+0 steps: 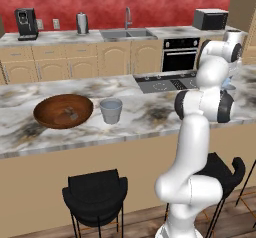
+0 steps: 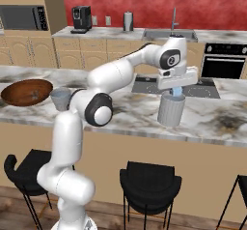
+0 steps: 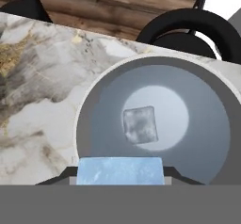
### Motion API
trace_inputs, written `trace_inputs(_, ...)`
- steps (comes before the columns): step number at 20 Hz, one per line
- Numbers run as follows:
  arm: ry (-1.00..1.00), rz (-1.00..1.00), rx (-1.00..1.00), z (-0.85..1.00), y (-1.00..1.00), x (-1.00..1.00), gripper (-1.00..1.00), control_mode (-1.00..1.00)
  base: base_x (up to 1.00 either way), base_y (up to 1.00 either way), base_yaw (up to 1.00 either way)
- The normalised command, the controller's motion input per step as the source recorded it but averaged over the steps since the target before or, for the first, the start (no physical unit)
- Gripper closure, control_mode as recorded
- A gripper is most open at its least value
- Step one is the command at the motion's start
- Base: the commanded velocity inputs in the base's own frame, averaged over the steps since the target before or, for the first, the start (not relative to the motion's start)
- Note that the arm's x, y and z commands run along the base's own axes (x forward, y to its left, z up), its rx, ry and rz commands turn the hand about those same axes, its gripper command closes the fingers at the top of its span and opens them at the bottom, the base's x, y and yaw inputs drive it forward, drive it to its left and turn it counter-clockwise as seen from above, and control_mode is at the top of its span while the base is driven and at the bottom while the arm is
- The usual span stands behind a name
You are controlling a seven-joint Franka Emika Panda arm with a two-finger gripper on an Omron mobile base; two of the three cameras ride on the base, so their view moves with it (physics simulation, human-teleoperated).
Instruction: There are four ice cubes in the ice bowl. Place two ice cubes in each glass of water.
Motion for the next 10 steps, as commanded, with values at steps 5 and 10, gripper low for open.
trace_inputs(5,-0.04,-0.01,0.0,-0.09,-0.04,-0.04,-1.0,-1.0,0.0,0.0,0.0)
trace_inputs(10,-0.14,0.0,0.0,0.0,-0.01,-0.38,-1.0,-1.0,0.0,0.0,0.0)
